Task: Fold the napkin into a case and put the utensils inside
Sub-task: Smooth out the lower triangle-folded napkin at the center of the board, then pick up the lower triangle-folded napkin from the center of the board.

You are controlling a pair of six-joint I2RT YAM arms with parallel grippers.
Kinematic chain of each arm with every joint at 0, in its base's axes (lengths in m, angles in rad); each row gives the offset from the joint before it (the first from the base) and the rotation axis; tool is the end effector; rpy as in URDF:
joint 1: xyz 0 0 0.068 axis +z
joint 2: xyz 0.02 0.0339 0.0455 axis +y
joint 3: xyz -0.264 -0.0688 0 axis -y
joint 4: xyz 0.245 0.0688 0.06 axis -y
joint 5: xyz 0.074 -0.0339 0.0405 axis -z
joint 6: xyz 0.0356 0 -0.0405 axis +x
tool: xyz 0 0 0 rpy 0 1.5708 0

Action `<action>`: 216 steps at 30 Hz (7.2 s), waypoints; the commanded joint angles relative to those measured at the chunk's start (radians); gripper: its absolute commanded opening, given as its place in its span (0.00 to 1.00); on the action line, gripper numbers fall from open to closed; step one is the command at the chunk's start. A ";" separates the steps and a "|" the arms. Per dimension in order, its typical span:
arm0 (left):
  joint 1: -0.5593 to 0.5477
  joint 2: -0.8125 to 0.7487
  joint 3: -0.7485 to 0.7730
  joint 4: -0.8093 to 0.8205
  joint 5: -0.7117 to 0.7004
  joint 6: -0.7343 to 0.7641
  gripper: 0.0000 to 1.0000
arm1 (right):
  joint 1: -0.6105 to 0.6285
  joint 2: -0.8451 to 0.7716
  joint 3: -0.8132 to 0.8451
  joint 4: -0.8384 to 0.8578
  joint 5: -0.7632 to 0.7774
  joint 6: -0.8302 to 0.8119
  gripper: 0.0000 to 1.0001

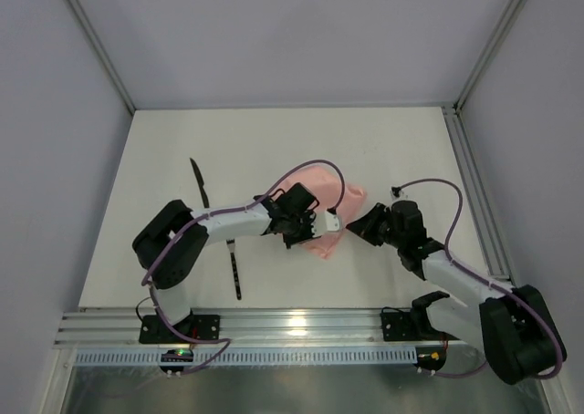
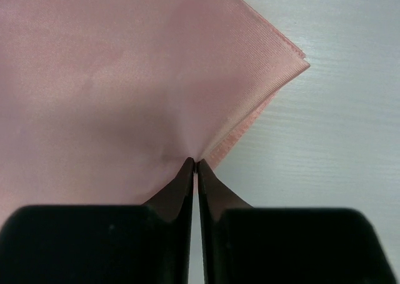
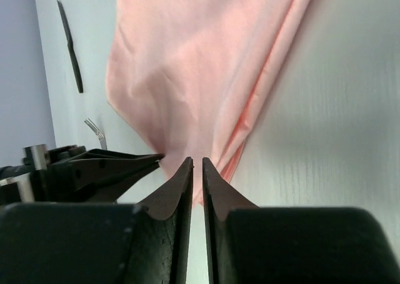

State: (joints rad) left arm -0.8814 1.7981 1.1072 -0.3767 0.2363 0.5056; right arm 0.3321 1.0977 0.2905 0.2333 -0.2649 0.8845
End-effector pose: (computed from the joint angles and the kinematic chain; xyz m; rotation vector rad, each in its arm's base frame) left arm 0.2219 -0.2823 0.1657 1.7613 1.9921 -0.4375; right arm 0.1893 0.0751 0.1542 0.4638 2.2440 0.9607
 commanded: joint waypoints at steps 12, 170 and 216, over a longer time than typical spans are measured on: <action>0.001 -0.110 0.098 -0.168 0.141 0.036 0.53 | 0.002 0.155 0.256 -0.109 -0.011 -0.191 0.16; 0.417 -0.178 0.022 -0.331 0.457 0.486 0.81 | 0.372 0.557 0.424 -0.028 -0.534 -0.906 0.04; 0.420 -0.089 0.135 -0.490 0.373 0.204 0.00 | 0.490 0.318 0.257 -0.071 -0.134 -0.742 0.04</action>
State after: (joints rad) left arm -0.4633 1.7092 1.2137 -0.7971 0.6147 0.7074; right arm 0.8207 1.4387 0.5392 0.1497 -0.3874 0.1265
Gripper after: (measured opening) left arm 0.011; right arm 0.073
